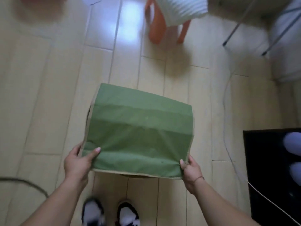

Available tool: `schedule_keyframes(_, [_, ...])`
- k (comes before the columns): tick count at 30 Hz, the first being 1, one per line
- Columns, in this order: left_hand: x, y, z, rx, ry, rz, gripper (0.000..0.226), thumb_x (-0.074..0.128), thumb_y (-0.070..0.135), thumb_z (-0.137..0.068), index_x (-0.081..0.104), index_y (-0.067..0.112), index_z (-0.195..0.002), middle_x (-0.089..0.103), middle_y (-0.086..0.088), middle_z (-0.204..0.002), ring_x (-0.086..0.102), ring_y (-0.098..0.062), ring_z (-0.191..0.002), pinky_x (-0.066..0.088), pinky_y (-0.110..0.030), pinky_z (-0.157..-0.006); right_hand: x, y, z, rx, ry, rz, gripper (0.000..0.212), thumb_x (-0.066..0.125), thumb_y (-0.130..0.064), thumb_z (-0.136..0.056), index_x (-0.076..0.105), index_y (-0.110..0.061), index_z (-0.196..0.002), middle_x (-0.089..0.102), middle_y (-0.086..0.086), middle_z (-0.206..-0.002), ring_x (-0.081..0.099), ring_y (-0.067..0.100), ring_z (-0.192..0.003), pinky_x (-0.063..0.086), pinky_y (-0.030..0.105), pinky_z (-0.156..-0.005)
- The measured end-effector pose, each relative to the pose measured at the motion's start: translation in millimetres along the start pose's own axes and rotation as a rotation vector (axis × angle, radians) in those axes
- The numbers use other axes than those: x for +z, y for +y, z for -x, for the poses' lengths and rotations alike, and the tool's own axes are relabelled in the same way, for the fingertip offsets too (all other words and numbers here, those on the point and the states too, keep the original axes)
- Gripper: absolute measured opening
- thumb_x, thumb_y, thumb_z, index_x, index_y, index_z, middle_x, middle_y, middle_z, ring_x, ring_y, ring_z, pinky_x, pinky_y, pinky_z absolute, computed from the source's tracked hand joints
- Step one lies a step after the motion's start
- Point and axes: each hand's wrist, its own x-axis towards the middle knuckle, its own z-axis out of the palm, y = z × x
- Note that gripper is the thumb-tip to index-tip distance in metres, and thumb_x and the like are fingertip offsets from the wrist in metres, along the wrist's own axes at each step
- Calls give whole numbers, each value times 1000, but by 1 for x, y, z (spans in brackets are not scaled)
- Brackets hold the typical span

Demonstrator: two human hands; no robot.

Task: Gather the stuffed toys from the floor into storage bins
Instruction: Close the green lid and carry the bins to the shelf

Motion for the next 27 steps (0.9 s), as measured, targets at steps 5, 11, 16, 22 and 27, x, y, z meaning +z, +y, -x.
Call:
schedule_keyframes(5, [80, 47, -49, -244, -223, 293, 34, 52, -6, -89, 61, 6, -120, 74, -6, -106, 73, -14, -86, 60, -33, -74, -1, -57, -28, 5, 40, -121, 43, 39, 12, -101, 56, -13, -131, 68, 16, -124, 65, 39, -115, 46, 57, -108])
schedule_keyframes(11, [178, 101, -64, -376, -208, 279, 20, 52, 8, -95, 62, 22, -107, 73, 0, -98, 70, -21, -80, 56, -52, -69, -6, -123, -65, 101, 121, -197, 43, 42, 6, -102, 57, -20, -133, 70, 7, -117, 70, 29, -104, 56, 45, -99])
schedule_keyframes(16, [269, 118, -65, -332, -172, 226, 28, 62, 4, -89, 62, 18, -113, 63, -8, -125, 67, -18, -97, 60, -38, -77, -26, -169, -101, 105, 135, -347, 50, 40, 9, -102, 44, -13, -146, 62, 16, -134, 64, 35, -118, 48, 52, -108])
schedule_keyframes(22, [397, 128, -32, -465, -181, 237, 81, 86, 26, -63, 47, 23, -134, 65, -12, -122, 65, -38, -105, 47, -74, -76, -72, -232, -151, 157, 90, -44, 55, 55, 3, -97, 38, -10, -147, 58, 13, -141, 60, 28, -124, 47, 42, -111])
schedule_keyframes(27, [467, 143, -19, -326, 28, 47, 68, 82, 13, -72, 34, 20, -119, 56, -8, -125, 62, -34, -105, 44, -71, -87, -131, -319, -172, 140, -184, 479, 47, 66, -17, -95, 49, -4, -136, 58, 6, -139, 60, 24, -122, 48, 26, -100])
